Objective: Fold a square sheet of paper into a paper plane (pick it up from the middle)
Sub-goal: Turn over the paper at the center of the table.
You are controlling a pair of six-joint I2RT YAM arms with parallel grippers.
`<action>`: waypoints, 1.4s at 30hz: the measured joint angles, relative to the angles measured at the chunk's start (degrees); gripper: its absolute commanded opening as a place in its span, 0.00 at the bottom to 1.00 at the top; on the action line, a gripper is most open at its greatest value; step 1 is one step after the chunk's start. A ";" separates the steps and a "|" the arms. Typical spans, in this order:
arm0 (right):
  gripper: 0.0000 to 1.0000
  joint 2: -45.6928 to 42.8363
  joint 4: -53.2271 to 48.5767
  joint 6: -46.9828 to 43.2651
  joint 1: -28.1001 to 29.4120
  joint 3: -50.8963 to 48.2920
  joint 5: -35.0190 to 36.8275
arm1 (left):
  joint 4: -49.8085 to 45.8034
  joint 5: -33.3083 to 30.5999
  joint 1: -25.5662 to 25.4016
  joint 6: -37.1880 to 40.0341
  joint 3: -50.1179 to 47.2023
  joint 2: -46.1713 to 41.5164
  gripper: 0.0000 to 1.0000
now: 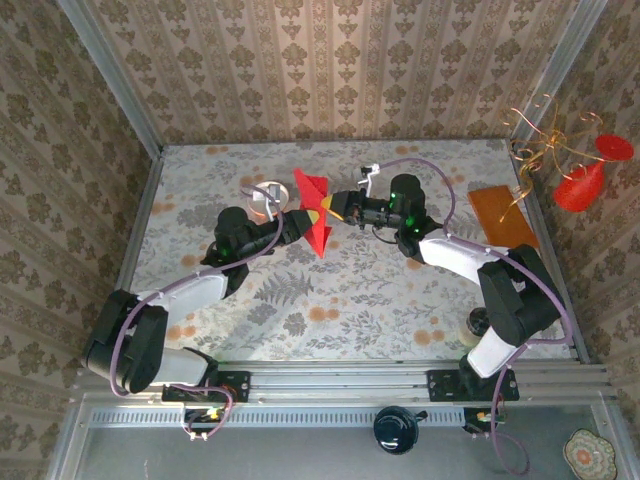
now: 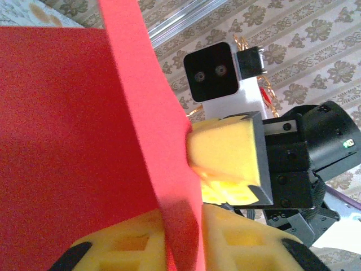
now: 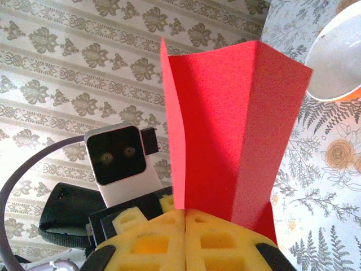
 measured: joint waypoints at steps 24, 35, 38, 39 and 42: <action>0.53 -17.99 -32.02 -19.98 -7.23 -2.19 13.81 | -45.20 -19.67 -4.68 25.68 16.48 0.26 0.11; 0.54 -24.06 -43.36 -26.03 -10.93 -6.58 24.52 | -74.14 -59.65 -18.56 47.28 36.39 15.06 0.11; 0.54 -25.68 -45.38 -26.25 -12.20 -8.13 26.88 | -77.53 -67.49 -20.72 50.07 38.64 20.63 0.11; 0.54 -26.27 -45.92 -26.25 -12.66 -8.63 27.69 | -78.38 -69.55 -21.24 50.77 39.36 22.40 0.11; 0.54 -27.69 -47.19 -26.23 -13.99 -9.70 29.40 | -80.02 -74.42 -22.25 52.00 41.20 27.45 0.11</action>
